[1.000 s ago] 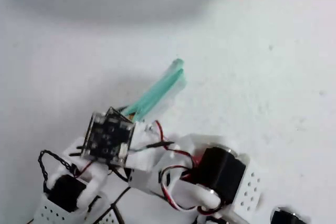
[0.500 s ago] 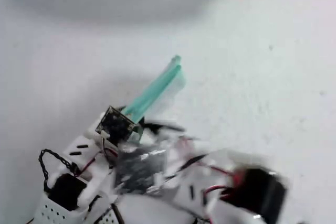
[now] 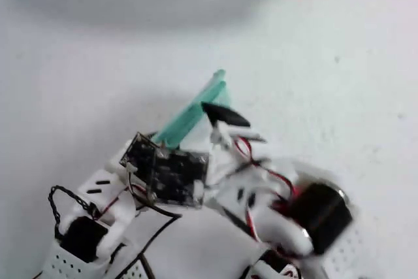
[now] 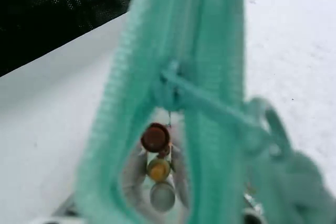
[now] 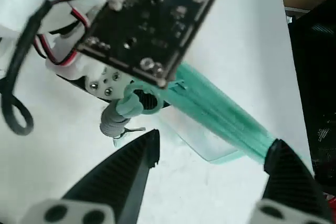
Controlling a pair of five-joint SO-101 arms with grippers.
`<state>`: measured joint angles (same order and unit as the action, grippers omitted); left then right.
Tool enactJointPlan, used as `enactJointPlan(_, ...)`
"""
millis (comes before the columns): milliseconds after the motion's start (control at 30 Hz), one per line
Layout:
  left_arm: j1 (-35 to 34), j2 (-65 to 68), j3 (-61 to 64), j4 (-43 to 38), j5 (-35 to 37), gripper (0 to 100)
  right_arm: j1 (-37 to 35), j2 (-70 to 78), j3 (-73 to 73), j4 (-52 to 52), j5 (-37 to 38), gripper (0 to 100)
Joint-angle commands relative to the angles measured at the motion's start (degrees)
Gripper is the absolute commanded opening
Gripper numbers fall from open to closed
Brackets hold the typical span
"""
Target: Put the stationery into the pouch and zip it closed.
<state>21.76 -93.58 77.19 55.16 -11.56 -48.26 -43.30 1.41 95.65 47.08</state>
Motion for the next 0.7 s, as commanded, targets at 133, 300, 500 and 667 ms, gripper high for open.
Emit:
enactJointPlan(133,0.31,0.22,-3.16,0.0,-0.35,2,1.27,11.65,-2.73,-0.66,10.46,36.5)
enactJointPlan(300,0.31,0.22,-2.99,-0.26,-1.67,2,2.68,14.99,-5.54,-3.91,11.78,30.9)
enactJointPlan(500,0.31,0.22,-3.16,-0.35,-1.93,3,5.23,14.9,-1.85,-4.0,20.48,3.6)
enactJointPlan(667,-2.15,0.22,-6.33,2.55,3.52,22,7.34,11.56,-1.58,-4.44,8.79,2.1)
